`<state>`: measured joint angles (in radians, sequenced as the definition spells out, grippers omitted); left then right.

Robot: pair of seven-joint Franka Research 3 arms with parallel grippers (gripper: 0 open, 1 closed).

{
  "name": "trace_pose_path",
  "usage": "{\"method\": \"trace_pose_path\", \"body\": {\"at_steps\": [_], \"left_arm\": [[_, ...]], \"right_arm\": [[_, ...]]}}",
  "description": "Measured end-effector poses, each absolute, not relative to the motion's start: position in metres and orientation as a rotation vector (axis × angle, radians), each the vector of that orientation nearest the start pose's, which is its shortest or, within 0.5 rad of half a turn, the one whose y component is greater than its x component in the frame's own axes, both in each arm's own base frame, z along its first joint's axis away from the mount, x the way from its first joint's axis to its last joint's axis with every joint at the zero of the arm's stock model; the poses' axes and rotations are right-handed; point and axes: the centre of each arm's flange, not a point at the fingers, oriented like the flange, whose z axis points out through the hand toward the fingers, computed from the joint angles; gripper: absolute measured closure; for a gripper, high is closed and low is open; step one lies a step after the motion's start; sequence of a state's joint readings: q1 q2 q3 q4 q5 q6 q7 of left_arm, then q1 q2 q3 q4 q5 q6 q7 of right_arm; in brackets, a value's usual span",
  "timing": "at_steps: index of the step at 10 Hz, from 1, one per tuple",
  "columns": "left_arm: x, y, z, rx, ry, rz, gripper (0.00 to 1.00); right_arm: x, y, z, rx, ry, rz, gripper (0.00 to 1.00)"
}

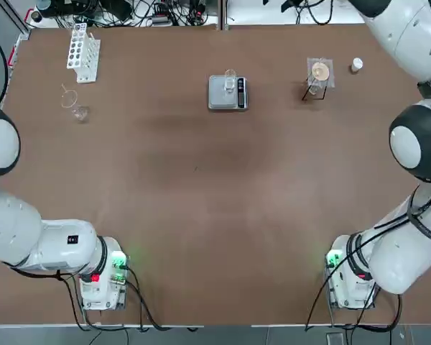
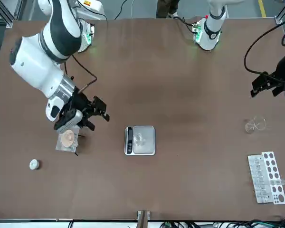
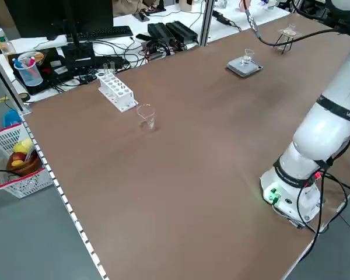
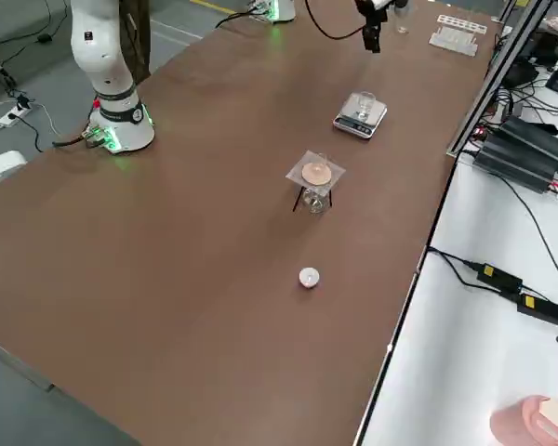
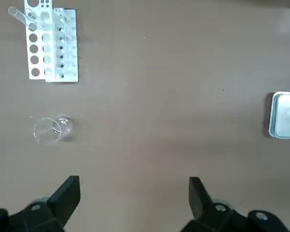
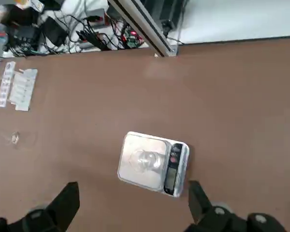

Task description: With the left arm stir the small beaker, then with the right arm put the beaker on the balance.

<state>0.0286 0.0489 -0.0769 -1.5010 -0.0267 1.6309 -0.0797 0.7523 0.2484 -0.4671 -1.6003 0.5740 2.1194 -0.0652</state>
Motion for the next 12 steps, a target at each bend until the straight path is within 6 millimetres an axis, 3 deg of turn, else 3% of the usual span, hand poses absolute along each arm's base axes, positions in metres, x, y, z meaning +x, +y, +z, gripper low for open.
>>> {"method": "trace_pose_path", "body": {"at_steps": [2,5,9,12], "left_arm": [[0.576,-0.029,0.636,-3.174,-0.051,-0.126,0.0],[0.576,-0.029,0.636,-3.174,-0.052,-0.126,0.0],[0.576,-0.029,0.636,-3.174,-0.052,-0.126,0.0],[0.576,-0.029,0.636,-3.174,-0.053,-0.126,0.0]], "right_arm": [[0.618,0.205,0.541,-2.816,-0.205,-0.247,0.0],[0.615,0.164,0.551,-2.905,-0.169,-0.165,0.0],[0.607,0.139,0.577,-2.972,-0.127,-0.14,0.0],[0.593,0.13,0.622,-3.027,-0.058,-0.074,0.0]]}}
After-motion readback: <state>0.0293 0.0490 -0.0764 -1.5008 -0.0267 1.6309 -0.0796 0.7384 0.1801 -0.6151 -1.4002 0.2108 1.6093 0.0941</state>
